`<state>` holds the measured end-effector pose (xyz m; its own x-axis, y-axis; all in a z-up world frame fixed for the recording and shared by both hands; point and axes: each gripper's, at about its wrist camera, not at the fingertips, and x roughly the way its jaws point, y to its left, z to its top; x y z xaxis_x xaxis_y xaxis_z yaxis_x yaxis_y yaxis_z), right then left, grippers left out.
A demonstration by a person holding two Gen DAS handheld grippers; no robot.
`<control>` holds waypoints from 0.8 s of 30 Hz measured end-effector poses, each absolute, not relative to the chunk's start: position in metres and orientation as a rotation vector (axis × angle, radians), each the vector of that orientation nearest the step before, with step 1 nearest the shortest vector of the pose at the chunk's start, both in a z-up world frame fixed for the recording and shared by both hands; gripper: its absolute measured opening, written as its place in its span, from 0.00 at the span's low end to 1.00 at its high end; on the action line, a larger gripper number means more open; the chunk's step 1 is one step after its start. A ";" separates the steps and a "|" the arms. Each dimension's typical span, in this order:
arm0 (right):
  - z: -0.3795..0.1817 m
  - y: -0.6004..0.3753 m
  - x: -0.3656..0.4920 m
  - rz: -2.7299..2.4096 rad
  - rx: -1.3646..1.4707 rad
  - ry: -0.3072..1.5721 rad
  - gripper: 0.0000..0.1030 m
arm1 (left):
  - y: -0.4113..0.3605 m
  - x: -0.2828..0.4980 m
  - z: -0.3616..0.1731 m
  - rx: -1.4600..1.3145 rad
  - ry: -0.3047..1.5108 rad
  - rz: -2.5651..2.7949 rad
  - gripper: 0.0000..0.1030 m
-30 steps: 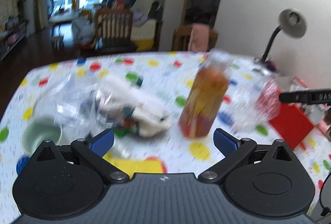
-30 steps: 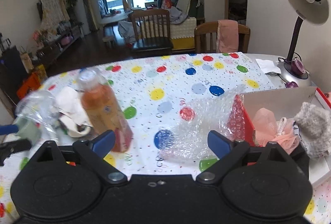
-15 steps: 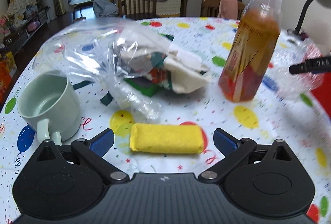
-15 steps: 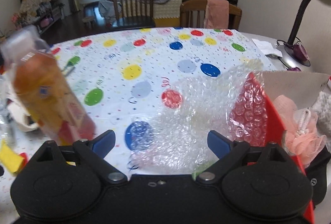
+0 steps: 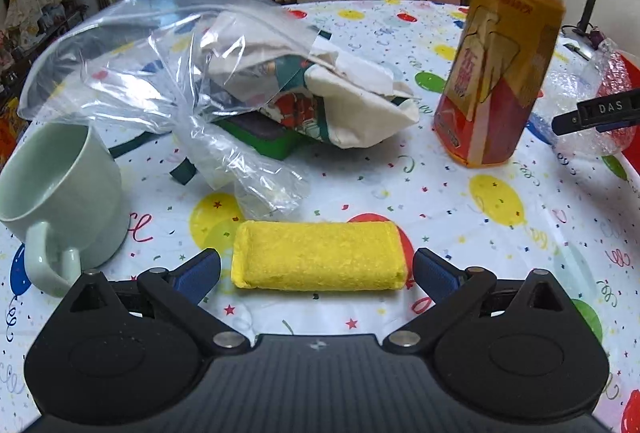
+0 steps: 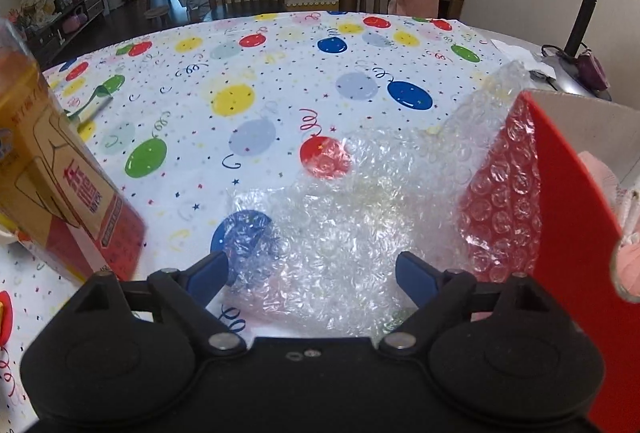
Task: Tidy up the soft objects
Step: 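Grasp the bubble wrap with the right gripper while the left grasps the yellow sponge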
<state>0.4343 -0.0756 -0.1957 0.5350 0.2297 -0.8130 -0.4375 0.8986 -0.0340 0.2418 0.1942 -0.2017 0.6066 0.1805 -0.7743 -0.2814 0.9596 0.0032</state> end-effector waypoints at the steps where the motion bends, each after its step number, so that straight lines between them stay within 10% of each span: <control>1: -0.197 -0.076 0.434 0.406 -0.245 0.930 0.84 | 0.195 0.242 -0.203 -0.131 0.882 0.271 1.00; 15: -0.199 -0.075 0.431 0.404 -0.264 0.942 0.47 | 0.195 0.245 -0.205 -0.140 0.893 0.285 0.90; 20: -0.197 -0.063 0.420 0.442 -0.330 0.927 0.11 | 0.196 0.247 -0.204 -0.148 0.895 0.286 0.88; 24: -0.188 -0.061 0.410 0.462 -0.351 0.897 0.08 | 0.197 0.246 -0.202 -0.161 0.893 0.288 0.85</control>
<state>0.4098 -0.0609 -0.1885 0.5377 0.2355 -0.8096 -0.5219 0.8471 -0.1002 0.2464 0.1969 -0.2019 0.5925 0.1796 -0.7853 -0.3127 0.9497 -0.0187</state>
